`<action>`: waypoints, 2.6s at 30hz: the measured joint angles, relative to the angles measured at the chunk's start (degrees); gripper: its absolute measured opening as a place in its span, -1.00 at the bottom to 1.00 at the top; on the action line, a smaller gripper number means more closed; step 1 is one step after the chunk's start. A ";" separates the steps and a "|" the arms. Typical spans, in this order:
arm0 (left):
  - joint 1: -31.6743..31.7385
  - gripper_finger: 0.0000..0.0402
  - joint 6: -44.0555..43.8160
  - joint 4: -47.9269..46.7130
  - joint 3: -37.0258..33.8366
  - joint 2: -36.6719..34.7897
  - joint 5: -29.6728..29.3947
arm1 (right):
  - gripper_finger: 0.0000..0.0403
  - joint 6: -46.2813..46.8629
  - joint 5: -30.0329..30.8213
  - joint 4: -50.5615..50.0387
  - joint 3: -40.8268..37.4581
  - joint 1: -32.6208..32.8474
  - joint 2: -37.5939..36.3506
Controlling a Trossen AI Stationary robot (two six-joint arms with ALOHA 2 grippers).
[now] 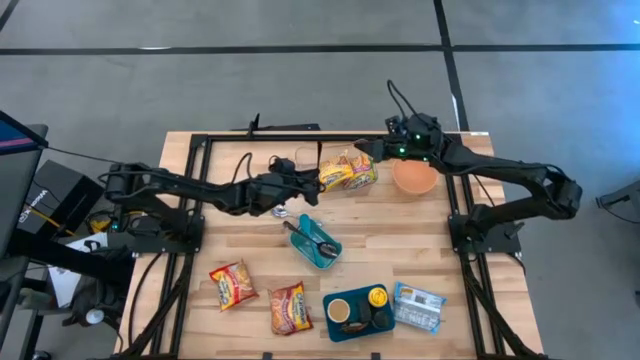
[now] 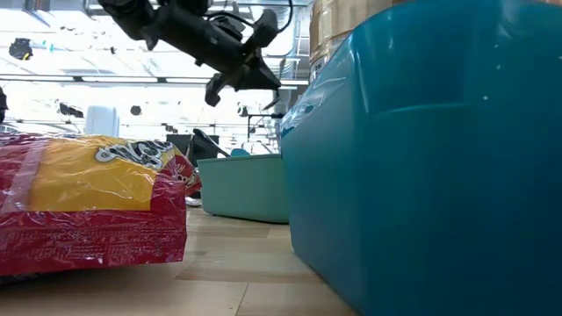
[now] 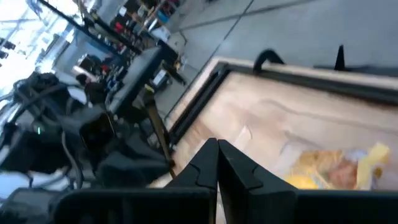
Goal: Pick & Place Food Item
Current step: Put the black spoon into the green bin
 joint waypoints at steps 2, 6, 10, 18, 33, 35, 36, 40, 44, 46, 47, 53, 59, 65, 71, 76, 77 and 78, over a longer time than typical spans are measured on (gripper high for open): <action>0.00 -0.99 0.02 0.08 1.48 1.60 -0.39 | -1.00 -0.02 2.00 0.06 1.38 0.99 0.48; 0.37 -0.99 0.96 0.06 3.73 4.14 -0.69 | -1.00 -1.81 4.93 -2.10 5.18 2.88 2.10; 0.84 -0.99 1.64 -1.18 5.53 5.22 -1.01 | -1.00 -3.18 8.10 -7.89 9.35 4.72 3.85; 1.68 -0.98 1.93 -2.62 6.08 5.20 -2.70 | -1.00 -5.05 4.97 -12.99 15.36 6.05 7.57; 1.68 -0.99 1.58 -2.97 6.08 5.20 -2.83 | -0.66 -3.10 -2.44 -9.18 16.41 7.30 14.53; 1.68 -0.98 1.56 -2.97 6.08 5.20 -2.82 | -0.58 -3.23 -2.31 -8.79 16.41 7.40 14.53; 1.68 -0.98 1.56 -2.97 6.08 5.20 -2.81 | -0.54 -3.21 -2.05 -8.43 16.41 7.40 14.53; 1.68 -0.99 1.56 -2.97 6.08 5.20 -2.83 | -0.47 -2.28 1.51 -6.65 16.41 7.80 14.50; 1.68 -0.98 1.53 -2.97 6.08 5.17 -2.82 | -0.48 -2.73 6.01 -6.64 16.41 9.01 14.55; 1.68 -0.98 1.53 -2.97 6.08 5.17 -2.82 | -0.50 -3.13 7.44 -6.20 16.41 9.50 14.55; 1.68 -0.99 1.53 -2.97 6.08 5.17 -2.82 | -0.51 -3.17 8.15 -6.10 16.41 9.78 14.55; 1.68 -0.98 1.51 -2.97 6.08 5.16 -2.81 | -0.56 -3.13 9.61 -4.77 16.41 9.92 14.55; 1.66 -0.99 1.32 -2.95 6.08 5.15 -2.81 | -0.61 -3.10 11.28 -4.83 16.41 9.92 14.55; 1.66 -0.99 0.84 -2.76 6.05 5.13 -1.97 | -0.62 -3.13 11.29 -4.87 16.41 9.92 14.55; 1.60 -0.98 -0.40 -2.46 6.57 5.13 -1.28 | -0.62 -3.22 12.09 -4.98 16.41 10.01 14.55; 1.60 -0.99 -0.04 -2.43 7.34 5.13 -1.26 | -0.62 -4.12 13.07 -5.27 16.41 10.62 14.55; 1.60 -0.98 0.02 -2.42 7.36 5.13 -1.26 | -0.62 -4.15 13.22 -5.24 16.41 10.84 14.55; 1.60 -0.98 0.03 -2.49 7.36 5.13 -1.25 | -0.62 -4.17 13.25 -5.14 16.41 10.94 14.55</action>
